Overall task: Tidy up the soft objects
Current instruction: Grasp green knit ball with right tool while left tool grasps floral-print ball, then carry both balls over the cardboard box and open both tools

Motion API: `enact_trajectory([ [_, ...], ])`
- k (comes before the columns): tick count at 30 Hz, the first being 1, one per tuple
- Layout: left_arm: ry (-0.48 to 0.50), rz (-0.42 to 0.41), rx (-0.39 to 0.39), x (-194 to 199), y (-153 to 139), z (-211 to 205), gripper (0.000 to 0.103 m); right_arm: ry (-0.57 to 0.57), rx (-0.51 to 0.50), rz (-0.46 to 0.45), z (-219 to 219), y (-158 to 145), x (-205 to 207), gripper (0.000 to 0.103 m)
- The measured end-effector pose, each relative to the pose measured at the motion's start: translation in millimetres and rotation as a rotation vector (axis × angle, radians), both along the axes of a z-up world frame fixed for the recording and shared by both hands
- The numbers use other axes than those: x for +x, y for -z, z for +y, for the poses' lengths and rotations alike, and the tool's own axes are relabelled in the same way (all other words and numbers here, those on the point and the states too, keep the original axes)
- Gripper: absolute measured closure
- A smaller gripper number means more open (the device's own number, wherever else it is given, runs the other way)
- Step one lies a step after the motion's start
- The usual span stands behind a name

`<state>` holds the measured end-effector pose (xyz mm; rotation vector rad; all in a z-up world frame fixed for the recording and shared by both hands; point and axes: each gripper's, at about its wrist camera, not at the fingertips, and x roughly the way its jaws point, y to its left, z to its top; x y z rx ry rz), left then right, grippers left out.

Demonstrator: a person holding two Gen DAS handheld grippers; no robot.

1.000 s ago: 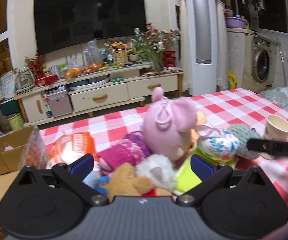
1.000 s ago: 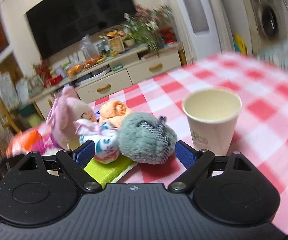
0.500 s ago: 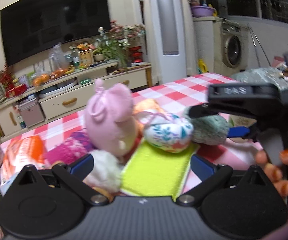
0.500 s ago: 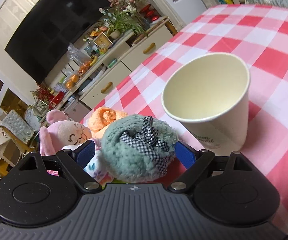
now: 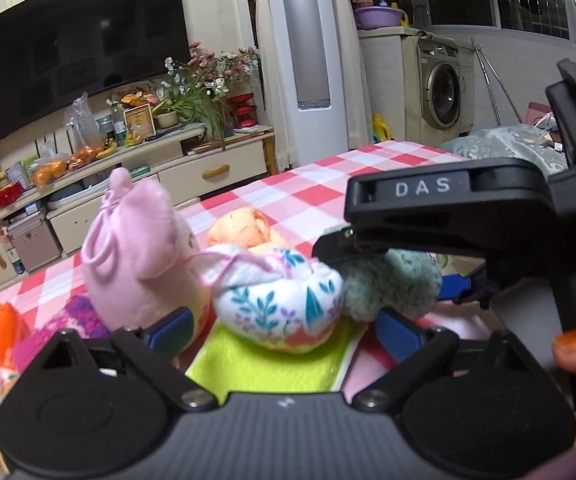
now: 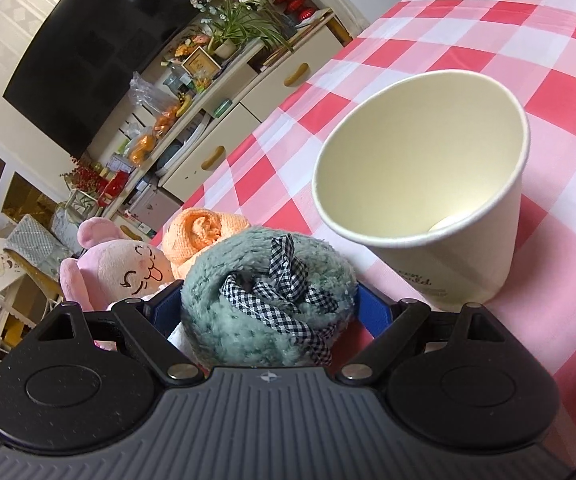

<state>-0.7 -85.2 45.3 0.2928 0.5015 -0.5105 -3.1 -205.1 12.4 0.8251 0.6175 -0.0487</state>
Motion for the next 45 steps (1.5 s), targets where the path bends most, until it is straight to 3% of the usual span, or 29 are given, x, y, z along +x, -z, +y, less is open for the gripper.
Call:
enact_trajectory([
  [8, 0.017, -0.003, -0.020, 13.1, 2.2, -5.4, 0.017, -0.028, -0.032, -0.006, -2.3, 0.4, 1.4, 0.000],
  [12, 0.002, 0.013, -0.022, 16.2, 3.5, -6.1, 0.027, -0.041, -0.040, -0.012, -3.6, 1.0, 1.5, 0.000],
  [18, -0.018, 0.030, -0.008, 15.5, 2.1, -3.1, 0.032, -0.054, -0.047, -0.017, -3.5, 1.4, 0.8, 0.008],
  [28, -0.073, 0.076, -0.030, 4.8, -7.0, 13.8, 0.034, -0.098, -0.057, -0.035, 2.0, -0.5, -4.5, 0.016],
  [45, -0.129, 0.074, -0.050, -16.8, -24.2, 64.5, 0.034, -0.118, -0.095, -0.022, 0.4, -5.5, -15.8, 0.018],
])
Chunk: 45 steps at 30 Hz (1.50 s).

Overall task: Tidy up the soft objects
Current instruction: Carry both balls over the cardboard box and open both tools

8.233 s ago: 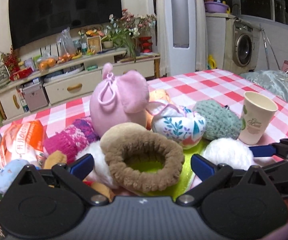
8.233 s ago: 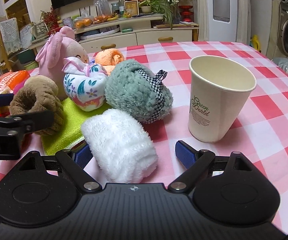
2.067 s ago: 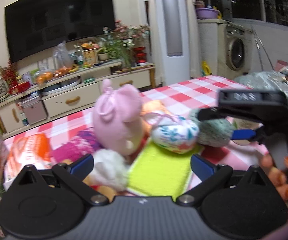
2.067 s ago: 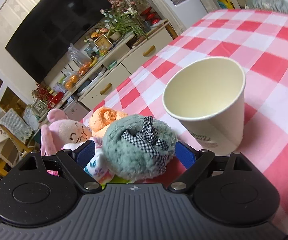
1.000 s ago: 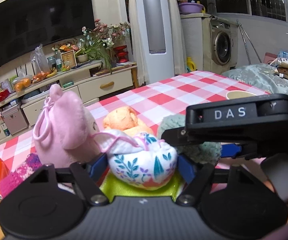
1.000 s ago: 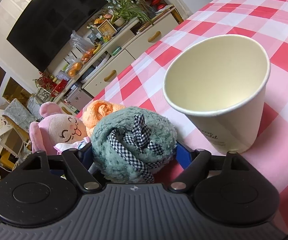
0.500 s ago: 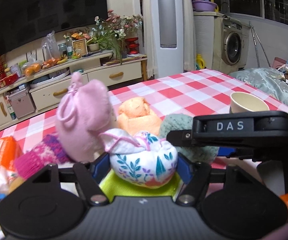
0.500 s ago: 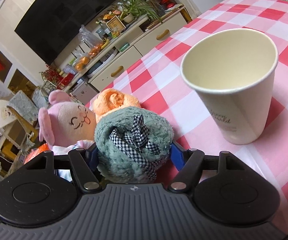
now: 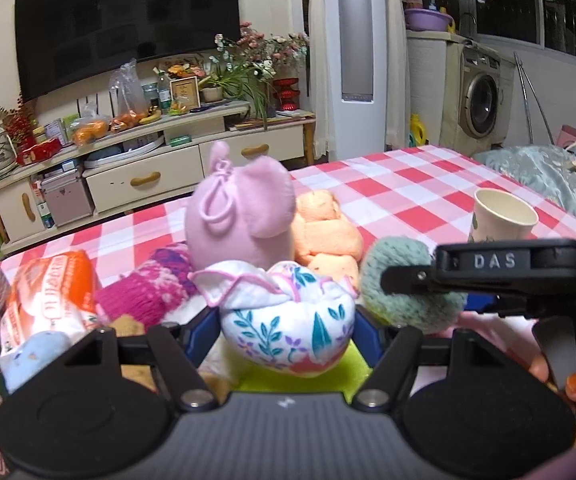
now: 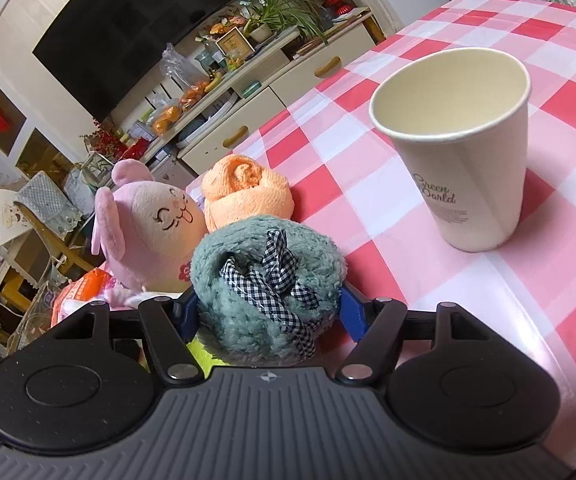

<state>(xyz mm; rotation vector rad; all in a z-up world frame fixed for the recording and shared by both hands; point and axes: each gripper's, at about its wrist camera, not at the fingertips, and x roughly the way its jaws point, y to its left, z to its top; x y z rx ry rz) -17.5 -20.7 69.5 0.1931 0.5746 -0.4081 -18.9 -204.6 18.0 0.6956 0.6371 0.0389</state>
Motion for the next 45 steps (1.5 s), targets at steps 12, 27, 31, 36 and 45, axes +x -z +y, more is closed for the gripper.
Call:
enact_trajectory([
  [12, -0.006, -0.028, -0.055, -9.5, -23.2, 28.7, 0.034, 0.012, -0.045, -0.020, 6.6, -12.3, -4.2, 0.019],
  [27, -0.062, -0.099, -0.166, -21.8, -63.6, 81.6, 0.034, -0.063, -0.093, -0.106, 37.4, -43.7, -1.3, 0.019],
  [31, -0.099, -0.120, -0.193, -22.0, -73.2, 101.2, 0.033, -0.104, -0.101, -0.140, 48.9, -52.7, 5.3, 0.019],
  [36, -0.162, -0.145, -0.221, -20.5, -81.3, 128.3, 0.033, -0.178, -0.108, -0.188, 70.2, -64.5, 21.3, 0.019],
  [45, -0.319, -0.172, -0.270, -12.2, -89.0, 189.3, 0.033, -0.357, -0.109, -0.238, 122.0, -71.5, 60.2, 0.019],
])
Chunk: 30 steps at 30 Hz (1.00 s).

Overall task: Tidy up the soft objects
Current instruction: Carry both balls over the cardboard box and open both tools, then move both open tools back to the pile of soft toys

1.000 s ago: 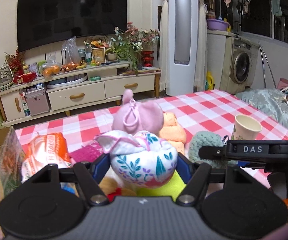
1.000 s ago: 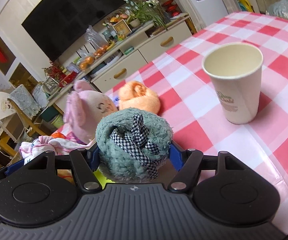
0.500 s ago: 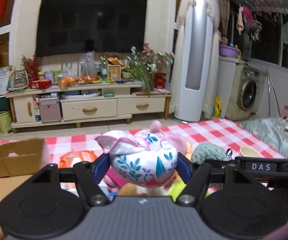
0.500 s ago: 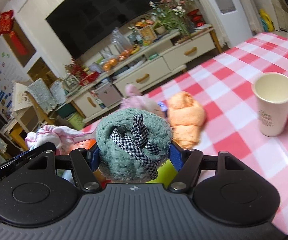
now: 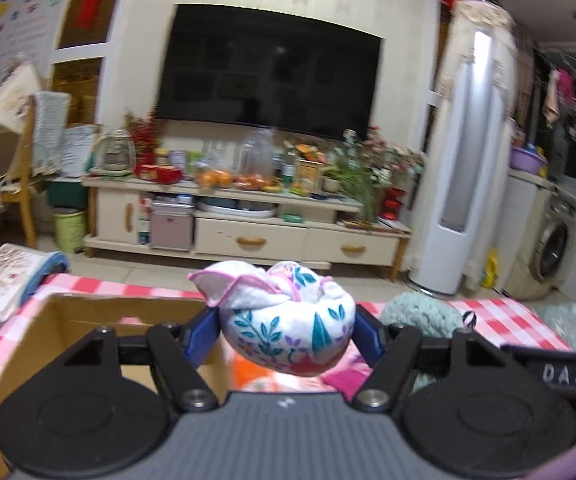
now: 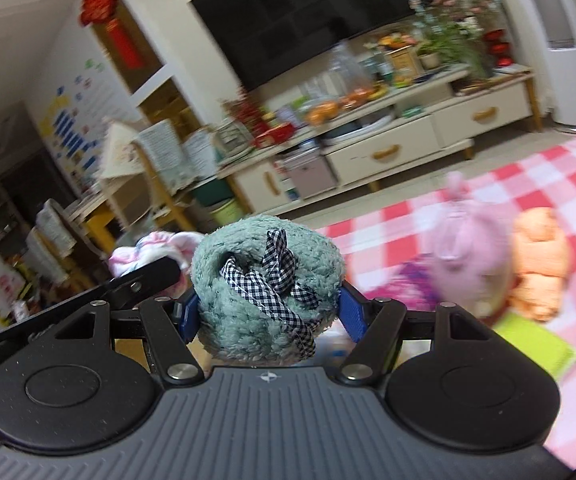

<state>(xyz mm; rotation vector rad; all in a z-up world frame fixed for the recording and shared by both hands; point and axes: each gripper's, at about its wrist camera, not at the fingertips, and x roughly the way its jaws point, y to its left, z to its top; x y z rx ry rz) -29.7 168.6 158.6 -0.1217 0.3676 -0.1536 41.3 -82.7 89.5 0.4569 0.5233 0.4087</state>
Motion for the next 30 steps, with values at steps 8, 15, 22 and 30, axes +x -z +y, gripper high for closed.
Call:
enact_trajectory([
  [8, -0.157, 0.040, -0.043, 19.4, 3.6, 51.7, 0.033, -0.136, -0.037, -0.029, 41.0, 0.0, 28.8, 0.019],
  [15, -0.245, 0.086, -0.043, 34.6, 13.4, 81.5, 0.033, -0.208, -0.103, -0.022, 60.2, 12.8, 53.0, 0.019],
  [22, -0.281, 0.132, -0.041, 39.2, 21.8, 95.3, 0.033, -0.244, -0.166, 0.004, 70.0, 25.1, 67.4, 0.019],
  [30, -0.304, 0.192, -0.012, 46.0, 28.8, 93.5, 0.012, -0.269, -0.142, 0.061, 65.8, 23.1, 59.1, 0.003],
])
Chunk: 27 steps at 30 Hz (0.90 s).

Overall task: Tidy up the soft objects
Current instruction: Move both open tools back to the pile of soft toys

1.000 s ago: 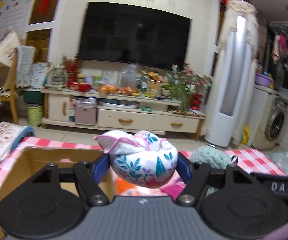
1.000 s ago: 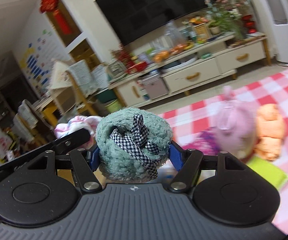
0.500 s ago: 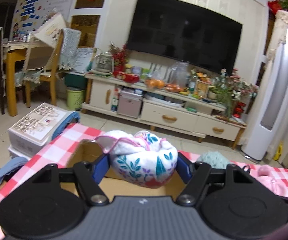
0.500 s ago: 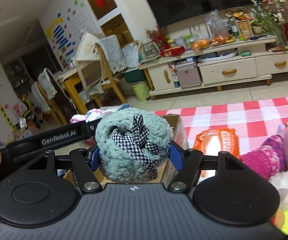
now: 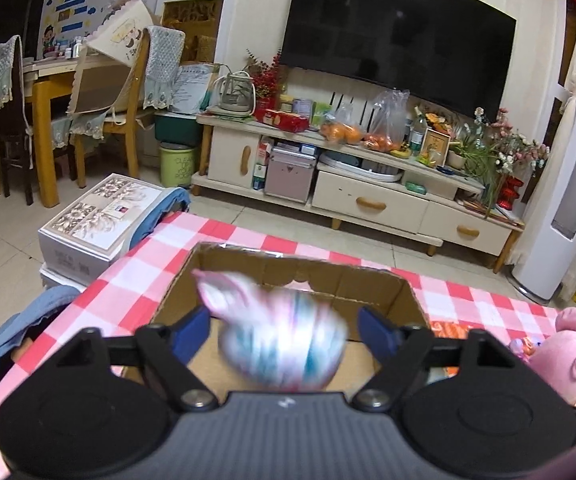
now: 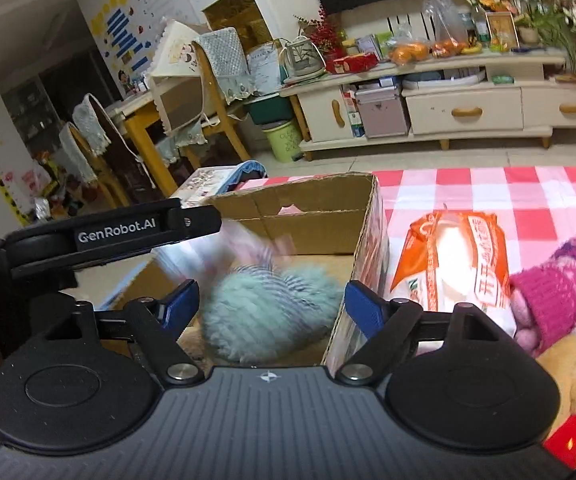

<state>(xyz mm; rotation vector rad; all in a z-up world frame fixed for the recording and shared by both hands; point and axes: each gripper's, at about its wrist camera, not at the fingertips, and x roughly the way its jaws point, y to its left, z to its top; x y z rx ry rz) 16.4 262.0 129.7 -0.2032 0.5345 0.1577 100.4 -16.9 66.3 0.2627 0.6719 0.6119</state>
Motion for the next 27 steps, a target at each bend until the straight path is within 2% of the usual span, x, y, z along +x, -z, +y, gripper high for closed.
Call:
enact_trajectory([
  [1, -0.002, -0.003, 0.004, -1.2, -1.3, -1.1, 0.006, 0.003, 0.016, 0.000, -3.9, -1.8, -2.3, 0.003],
  [2, -0.002, -0.009, 0.008, -3.0, -3.0, -2.6, 0.005, 0.012, 0.022, -0.007, -4.1, -3.3, -6.1, 0.003],
  [14, 0.063, -0.046, 0.025, -14.4, -8.8, -31.5, 0.001, 0.205, 0.057, -0.071, -68.7, -13.8, -61.2, 0.002],
  [20, 0.132, -0.067, 0.034, -21.9, -9.7, -53.6, 0.001, 0.287, -0.005, -0.117, -88.0, -12.3, -84.5, 0.001],
  [27, 0.207, -0.086, 0.097, -29.1, -8.2, -83.1, 0.001, 0.340, -0.043, -0.134, -107.4, -7.8, -97.4, 0.001],
])
